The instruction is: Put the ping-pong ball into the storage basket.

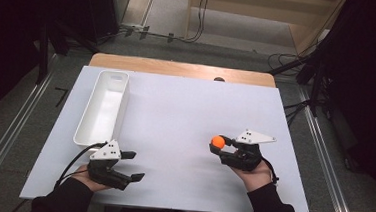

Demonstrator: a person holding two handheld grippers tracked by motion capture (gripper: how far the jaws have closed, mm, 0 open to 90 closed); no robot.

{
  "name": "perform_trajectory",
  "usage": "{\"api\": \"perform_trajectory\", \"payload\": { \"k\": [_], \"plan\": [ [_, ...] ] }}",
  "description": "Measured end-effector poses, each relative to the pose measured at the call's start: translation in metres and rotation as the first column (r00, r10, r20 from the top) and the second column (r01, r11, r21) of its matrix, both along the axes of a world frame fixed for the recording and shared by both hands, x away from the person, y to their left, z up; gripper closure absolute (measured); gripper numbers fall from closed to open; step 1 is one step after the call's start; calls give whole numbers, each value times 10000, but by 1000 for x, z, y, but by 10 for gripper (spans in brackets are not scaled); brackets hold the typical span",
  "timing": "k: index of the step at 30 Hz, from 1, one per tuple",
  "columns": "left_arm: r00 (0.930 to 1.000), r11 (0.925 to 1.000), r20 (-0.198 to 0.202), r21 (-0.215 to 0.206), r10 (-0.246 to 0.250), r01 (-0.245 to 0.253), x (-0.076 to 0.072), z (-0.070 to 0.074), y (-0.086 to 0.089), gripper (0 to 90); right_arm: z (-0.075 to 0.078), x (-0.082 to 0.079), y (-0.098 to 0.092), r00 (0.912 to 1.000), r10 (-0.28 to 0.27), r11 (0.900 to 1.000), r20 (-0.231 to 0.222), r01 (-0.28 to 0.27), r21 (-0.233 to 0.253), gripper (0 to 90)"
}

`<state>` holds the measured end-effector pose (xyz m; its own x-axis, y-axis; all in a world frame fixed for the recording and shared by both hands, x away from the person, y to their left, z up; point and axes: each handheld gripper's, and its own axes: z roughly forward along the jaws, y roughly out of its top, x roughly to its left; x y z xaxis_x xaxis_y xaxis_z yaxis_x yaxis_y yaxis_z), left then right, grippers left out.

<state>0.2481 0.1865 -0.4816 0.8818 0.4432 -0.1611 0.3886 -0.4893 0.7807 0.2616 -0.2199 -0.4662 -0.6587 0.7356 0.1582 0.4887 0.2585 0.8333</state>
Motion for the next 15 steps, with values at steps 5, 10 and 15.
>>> {"api": "perform_trajectory", "payload": {
  "k": [5,10,15],
  "plan": [
    [10000,10000,-11,3,-7,7,0,0,0,214,0,1,5,9996,268,9996,-51,-268,16,477],
    [10000,10000,-7,3,-19,19,0,0,0,214,1,2,13,9987,496,9988,-61,-496,6,477],
    [10000,10000,2,0,-42,42,0,0,0,214,1,4,19,9979,639,9979,-47,-639,55,477]
  ]
}}
